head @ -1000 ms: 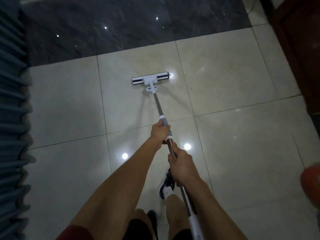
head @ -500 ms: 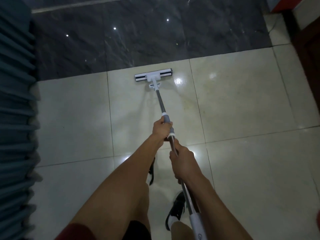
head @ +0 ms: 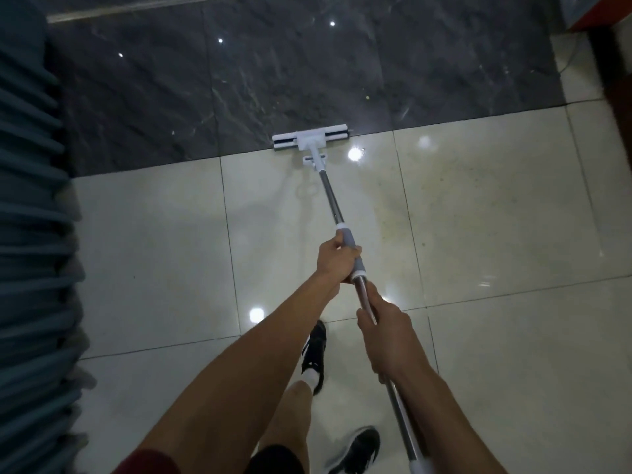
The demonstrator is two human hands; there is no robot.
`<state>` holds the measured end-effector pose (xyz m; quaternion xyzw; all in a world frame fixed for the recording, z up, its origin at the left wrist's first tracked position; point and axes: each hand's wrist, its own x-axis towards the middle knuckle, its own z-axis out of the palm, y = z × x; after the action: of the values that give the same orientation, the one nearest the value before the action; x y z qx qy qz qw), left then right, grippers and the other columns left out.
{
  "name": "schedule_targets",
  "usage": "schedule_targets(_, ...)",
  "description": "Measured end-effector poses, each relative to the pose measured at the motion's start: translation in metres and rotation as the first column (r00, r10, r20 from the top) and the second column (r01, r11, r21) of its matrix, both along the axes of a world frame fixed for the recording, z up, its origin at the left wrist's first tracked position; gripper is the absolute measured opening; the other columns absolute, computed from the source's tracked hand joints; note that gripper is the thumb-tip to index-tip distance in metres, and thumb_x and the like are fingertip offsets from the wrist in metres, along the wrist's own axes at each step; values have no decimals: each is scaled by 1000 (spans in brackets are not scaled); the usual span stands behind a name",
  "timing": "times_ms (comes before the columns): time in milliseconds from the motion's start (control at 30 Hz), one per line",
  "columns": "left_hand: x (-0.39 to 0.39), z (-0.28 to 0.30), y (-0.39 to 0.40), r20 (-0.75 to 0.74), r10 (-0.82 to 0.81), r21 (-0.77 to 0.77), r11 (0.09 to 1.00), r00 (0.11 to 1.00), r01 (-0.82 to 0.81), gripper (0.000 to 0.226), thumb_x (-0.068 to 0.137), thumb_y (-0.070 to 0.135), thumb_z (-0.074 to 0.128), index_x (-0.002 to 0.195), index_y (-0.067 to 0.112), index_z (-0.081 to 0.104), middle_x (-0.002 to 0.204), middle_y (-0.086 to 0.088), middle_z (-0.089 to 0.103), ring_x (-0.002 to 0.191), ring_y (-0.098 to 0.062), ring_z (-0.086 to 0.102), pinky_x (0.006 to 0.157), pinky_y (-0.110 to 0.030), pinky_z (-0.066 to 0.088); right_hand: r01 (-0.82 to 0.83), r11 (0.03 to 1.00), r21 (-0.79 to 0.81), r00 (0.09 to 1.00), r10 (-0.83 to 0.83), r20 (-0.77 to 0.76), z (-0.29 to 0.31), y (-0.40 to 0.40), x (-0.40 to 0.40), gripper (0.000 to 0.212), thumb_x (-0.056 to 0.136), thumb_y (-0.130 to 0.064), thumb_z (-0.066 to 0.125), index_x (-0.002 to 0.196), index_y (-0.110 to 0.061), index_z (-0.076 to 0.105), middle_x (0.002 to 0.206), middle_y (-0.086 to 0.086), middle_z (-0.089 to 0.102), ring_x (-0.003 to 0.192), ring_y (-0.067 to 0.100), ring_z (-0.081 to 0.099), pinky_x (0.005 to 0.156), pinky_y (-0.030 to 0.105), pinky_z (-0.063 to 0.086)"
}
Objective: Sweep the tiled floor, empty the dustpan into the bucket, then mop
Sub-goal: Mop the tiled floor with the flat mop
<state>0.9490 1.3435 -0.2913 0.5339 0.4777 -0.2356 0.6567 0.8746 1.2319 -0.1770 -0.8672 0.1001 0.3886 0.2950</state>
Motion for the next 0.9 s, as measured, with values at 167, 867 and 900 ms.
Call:
schedule_targets(167, -18, 0, 7, -33, -10, 22, 1000, 999, 10, 23, 89, 7, 74, 111, 13, 69, 112, -16, 73, 89, -31, 71, 77, -45, 62, 17, 1000, 21, 1000, -17, -7, 2, 11, -23, 52, 104, -24, 44, 153, -33, 28, 88, 0, 61, 68, 10, 60, 58, 18, 47)
schedule_targets(867, -310, 8, -165, -22, -197, 19, 980, 980, 198, 47, 96, 12, 66, 141, 15, 52, 105, -13, 63, 81, -27, 64, 63, -41, 56, 113, 990, 89, 991, -106, -81, 16, -162, -324, 44, 103, -27, 38, 147, -29, 33, 92, 8, 64, 72, 23, 67, 61, 40, 62)
schedule_targets(900, -326, 10, -174, -24, -194, 11, 981, 981, 195, 48, 96, 12, 65, 142, 15, 51, 104, -12, 62, 81, -26, 64, 63, -40, 56, 113, 989, 92, 992, -106, -75, 16, -171, -340, 44, 103, -27, 38, 147, -30, 33, 92, 7, 64, 72, 23, 67, 62, 39, 62)
